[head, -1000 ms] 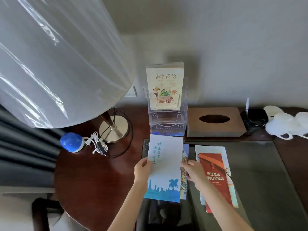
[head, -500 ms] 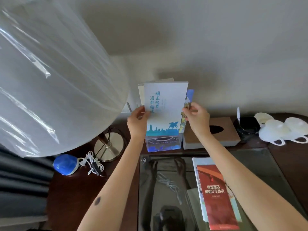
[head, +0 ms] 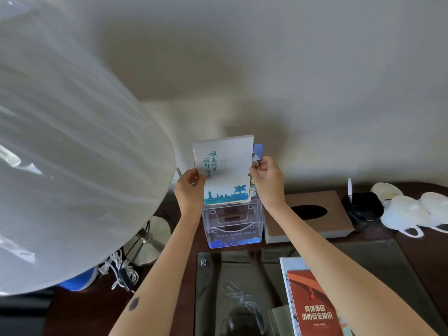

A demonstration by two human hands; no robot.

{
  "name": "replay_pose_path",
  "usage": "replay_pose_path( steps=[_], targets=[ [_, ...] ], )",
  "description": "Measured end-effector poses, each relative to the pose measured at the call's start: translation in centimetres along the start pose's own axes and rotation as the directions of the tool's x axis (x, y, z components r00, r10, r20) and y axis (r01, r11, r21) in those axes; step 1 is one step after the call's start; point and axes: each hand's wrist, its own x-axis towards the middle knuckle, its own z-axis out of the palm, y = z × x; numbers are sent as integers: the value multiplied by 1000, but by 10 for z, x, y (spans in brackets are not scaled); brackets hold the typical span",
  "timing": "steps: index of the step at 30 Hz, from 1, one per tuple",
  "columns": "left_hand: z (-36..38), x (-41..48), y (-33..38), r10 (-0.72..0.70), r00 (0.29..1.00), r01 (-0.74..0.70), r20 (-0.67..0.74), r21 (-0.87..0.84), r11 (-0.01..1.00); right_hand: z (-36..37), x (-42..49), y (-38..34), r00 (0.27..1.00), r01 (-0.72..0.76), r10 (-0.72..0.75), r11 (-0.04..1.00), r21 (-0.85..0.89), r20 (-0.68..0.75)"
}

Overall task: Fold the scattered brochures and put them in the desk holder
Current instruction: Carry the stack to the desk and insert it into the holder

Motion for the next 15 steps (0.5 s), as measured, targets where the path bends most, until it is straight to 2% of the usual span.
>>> replay_pose_path(
  steps=[3, 8, 12, 15],
  targets=[
    [2, -2, -14, 13, 1000, -12, -5, 101, 995, 10, -5, 16, 999, 12, -10, 999, -48, 45],
    [8, -2, -34, 50, 998, -59, 43, 242, 968, 18, -6, 38, 991, 26, 7, 971, -238, 136],
    [9, -5, -43, 47, 998, -58, 48, 257, 965, 17, -7, 43, 979, 100, -14, 904, -417, 205],
    [10, -6, -47, 58, 997, -72, 53, 315, 946, 17, -8, 42, 975, 132, -23, 862, -489, 223]
  ],
)
